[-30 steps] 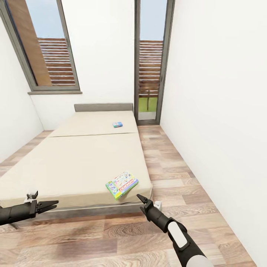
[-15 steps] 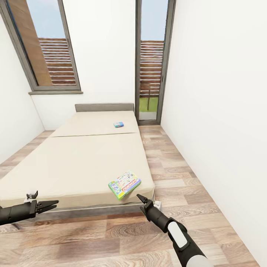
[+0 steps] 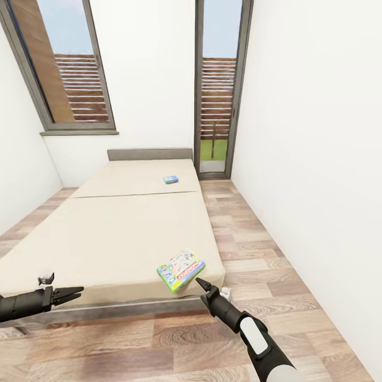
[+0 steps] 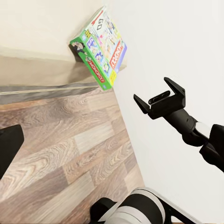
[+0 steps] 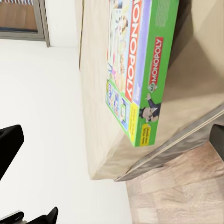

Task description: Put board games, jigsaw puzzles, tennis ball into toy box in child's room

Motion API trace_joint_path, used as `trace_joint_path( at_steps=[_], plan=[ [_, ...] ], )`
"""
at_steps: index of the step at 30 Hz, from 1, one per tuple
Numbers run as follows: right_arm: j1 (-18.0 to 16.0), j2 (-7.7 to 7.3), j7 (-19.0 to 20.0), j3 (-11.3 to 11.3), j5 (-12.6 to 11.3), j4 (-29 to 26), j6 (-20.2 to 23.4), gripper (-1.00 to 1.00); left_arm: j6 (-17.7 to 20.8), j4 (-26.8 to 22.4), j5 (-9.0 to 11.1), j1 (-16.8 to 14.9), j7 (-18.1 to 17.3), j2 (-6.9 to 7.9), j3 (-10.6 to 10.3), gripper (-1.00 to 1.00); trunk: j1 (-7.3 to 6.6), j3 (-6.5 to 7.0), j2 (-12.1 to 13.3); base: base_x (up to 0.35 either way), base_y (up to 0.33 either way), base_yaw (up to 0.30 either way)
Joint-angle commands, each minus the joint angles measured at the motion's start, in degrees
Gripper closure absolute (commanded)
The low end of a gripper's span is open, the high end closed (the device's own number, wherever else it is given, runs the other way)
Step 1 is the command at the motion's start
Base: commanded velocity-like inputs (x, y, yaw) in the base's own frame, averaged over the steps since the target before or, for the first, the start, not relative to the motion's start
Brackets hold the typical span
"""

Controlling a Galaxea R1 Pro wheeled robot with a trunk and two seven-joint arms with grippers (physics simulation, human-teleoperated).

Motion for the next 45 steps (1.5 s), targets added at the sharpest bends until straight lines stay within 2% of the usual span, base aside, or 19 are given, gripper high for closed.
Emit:
trace_joint_path(
  at_steps=[1,33,40,45],
  plan=[
    [0.0,0.06,0.1,-0.3,-0.2,0.0,0.5,-1.0,0.6,0.0,-0.1,0.0,-0.2,0.01,0.0,-1.0,0.0,-0.05,0.0,0.032,0.015,0.0],
    [0.0,0.06,0.0,-0.3,-0.3,0.0,0.7,-1.0,0.6,0.0,-0.1,0.0,-0.2,0.0,0.0,-1.0,0.0,-0.05,0.0,0.03,0.02,0.0],
    [0.0,0.06,0.0,-0.3,-0.3,0.0,0.7,-1.0,0.6,0.0,-0.1,0.0,-0.2,0.01,0.1,-1.0,1.53,-1.31,-2.8,0.002,0.001,0.0],
    [0.0,0.06,0.0,-0.3,-0.3,0.0,0.7,-1.0,0.8,0.0,-0.1,0.0,-0.2,0.01,0.1,-1.0,1.75,-1.49,-3.2,0.0,0.0,0.0]
  ],
)
